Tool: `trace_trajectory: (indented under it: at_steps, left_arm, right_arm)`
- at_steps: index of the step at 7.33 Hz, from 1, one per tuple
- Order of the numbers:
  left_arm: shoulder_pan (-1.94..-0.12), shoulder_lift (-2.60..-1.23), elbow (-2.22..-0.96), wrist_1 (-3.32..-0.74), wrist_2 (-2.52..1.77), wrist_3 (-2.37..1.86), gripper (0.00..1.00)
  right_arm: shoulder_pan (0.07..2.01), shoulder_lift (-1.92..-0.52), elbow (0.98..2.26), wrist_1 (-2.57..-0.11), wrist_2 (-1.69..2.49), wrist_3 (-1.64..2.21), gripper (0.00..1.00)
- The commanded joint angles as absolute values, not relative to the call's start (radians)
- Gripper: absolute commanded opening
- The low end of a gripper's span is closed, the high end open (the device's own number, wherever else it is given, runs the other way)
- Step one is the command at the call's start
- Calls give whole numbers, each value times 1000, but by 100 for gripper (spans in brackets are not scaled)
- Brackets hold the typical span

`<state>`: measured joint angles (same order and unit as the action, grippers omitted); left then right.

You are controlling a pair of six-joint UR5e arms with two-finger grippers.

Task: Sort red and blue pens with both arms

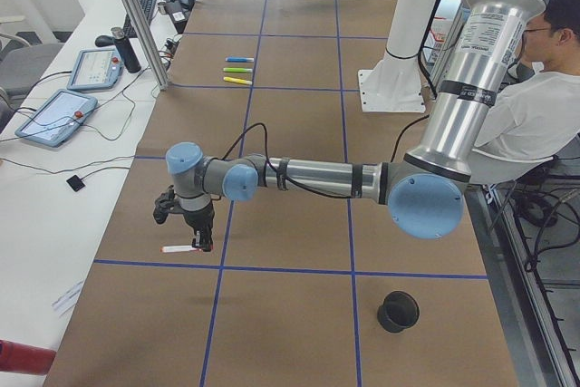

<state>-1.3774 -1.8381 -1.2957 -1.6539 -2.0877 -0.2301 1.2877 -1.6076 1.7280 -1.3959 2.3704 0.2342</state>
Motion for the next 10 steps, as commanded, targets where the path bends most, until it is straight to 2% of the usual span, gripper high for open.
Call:
trace_trajectory:
  at_steps: [1, 5, 8, 10]
  left_arm:
    - [-1490, -1805, -1281, -1456, -2083, -29, 0]
    - [-1638, -1764, -1292, -1020, -2104, 173, 0]
    - [-1719, -1743, -1368, -581, -2141, 345, 0]
    - [-1718, -1617, -1367, -508, -2189, 425, 0]
  right_arm:
    - [1270, -1608, 1729, -1396, 2356, 235, 100]
    - [1220, -1608, 1723, -1397, 2356, 235, 100]
    - [1197, -1608, 1717, -1399, 2364, 238, 100]
    - [1172, -1603, 1683, -1397, 2365, 236, 100]
